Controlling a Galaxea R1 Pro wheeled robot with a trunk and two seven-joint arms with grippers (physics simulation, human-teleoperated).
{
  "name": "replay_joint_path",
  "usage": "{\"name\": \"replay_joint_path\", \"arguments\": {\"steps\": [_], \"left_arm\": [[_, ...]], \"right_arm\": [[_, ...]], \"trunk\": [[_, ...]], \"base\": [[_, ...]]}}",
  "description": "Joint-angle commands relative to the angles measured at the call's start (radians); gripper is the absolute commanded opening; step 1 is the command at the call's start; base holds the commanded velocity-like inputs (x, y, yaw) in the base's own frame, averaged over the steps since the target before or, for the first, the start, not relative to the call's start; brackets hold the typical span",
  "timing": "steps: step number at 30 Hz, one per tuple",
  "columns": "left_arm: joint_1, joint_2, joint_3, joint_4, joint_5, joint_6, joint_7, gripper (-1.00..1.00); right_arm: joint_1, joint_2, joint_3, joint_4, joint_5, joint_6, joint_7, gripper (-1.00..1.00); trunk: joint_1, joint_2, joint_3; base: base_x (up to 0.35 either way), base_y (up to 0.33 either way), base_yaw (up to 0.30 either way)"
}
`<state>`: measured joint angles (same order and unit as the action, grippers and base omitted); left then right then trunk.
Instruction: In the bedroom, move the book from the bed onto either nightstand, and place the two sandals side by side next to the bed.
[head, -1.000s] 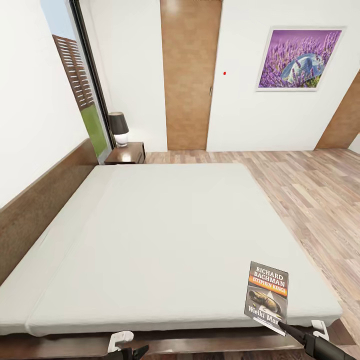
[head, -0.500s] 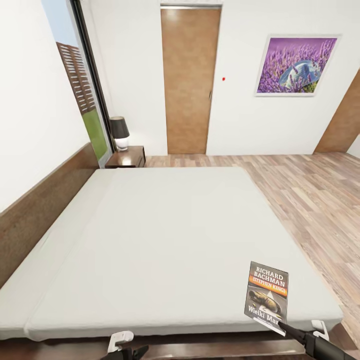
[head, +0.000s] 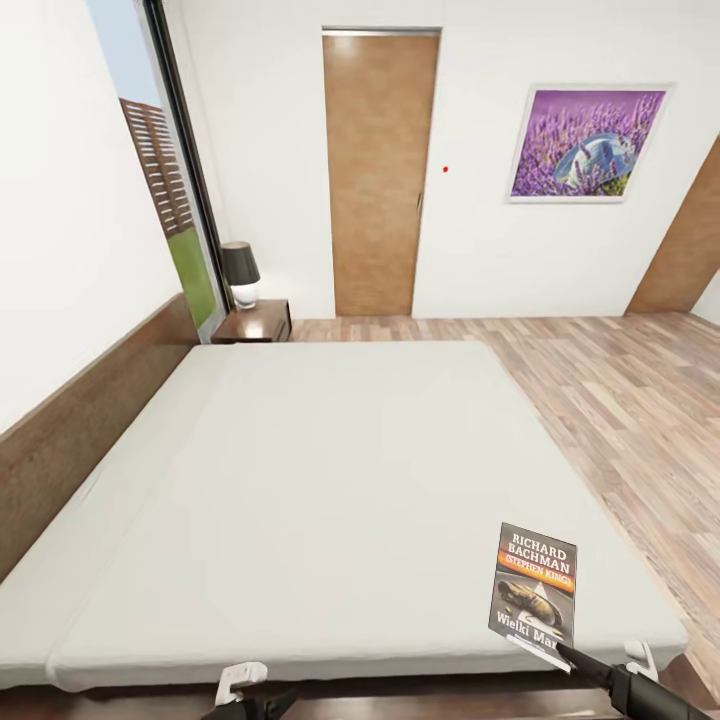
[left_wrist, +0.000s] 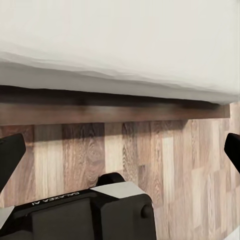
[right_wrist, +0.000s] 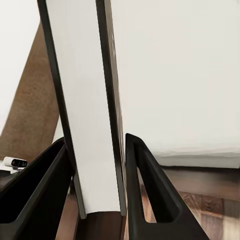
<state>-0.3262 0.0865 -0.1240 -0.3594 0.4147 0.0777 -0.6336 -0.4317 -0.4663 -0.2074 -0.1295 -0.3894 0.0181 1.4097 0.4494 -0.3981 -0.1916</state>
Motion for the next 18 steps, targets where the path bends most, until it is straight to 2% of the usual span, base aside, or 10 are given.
{"name": "replay_joint_path", "arguments": {"steps": [1, 18], "left_arm": [[0.0, 0.001, -0.005, -0.001, 0.011, 0.008, -0.001, 1.0], [0.0, 0.001, -0.005, -0.001, 0.011, 0.008, -0.001, 1.0]], "right_arm": [[-0.001, 0.0, -0.003, 0.001, 0.001, 0.002, 0.003, -1.0], [-0.001, 0.0, -0.003, 0.001, 0.001, 0.002, 0.003, -1.0]], "trunk": [[0.001, -0.002, 0.0], [0.001, -0.002, 0.027]], "base": [[0.0, 0.0, 0.0], [0.0, 0.0, 0.0]]}}
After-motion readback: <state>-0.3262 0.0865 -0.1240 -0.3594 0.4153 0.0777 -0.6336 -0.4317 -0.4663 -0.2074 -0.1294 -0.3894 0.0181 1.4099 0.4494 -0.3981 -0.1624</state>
